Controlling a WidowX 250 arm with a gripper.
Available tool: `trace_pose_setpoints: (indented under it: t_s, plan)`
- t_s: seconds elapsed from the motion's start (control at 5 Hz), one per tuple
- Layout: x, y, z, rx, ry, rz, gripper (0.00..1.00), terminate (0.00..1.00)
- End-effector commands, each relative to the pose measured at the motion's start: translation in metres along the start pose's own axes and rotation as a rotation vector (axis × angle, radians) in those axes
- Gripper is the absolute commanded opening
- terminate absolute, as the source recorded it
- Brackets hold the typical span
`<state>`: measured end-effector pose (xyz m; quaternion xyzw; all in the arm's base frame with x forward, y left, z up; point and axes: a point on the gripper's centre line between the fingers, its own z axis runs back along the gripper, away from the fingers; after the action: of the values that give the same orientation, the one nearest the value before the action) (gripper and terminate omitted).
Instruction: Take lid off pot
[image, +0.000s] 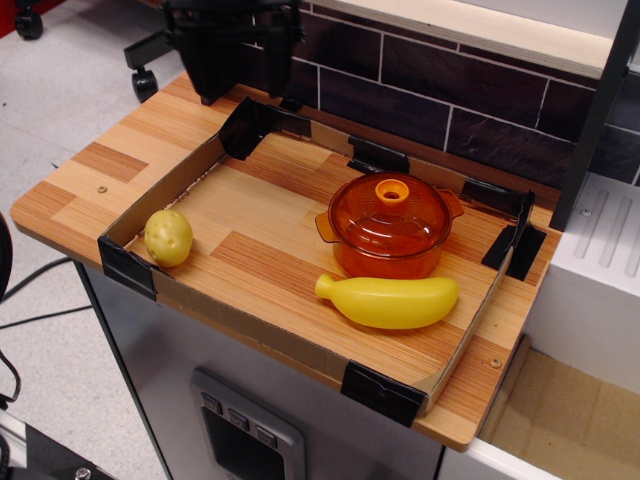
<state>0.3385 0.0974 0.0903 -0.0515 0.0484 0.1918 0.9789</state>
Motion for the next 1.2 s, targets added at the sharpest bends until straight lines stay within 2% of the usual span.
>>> trace_pose_setpoints:
  t_s: [0.0,0.4,0.6,1.0]
  plan:
    - [-0.033,-0.048,0.023,-0.048,-0.104,-0.075,1.00,0.00]
    - [-0.058,-0.084,0.026,-0.112,-0.122,-0.123,1.00,0.00]
    - [-0.064,-0.099,0.025,-0.143,-0.104,-0.133,1.00,0.00]
    - [-0.069,-0.108,0.001,-0.095,-0.096,-0.143,1.00,0.00]
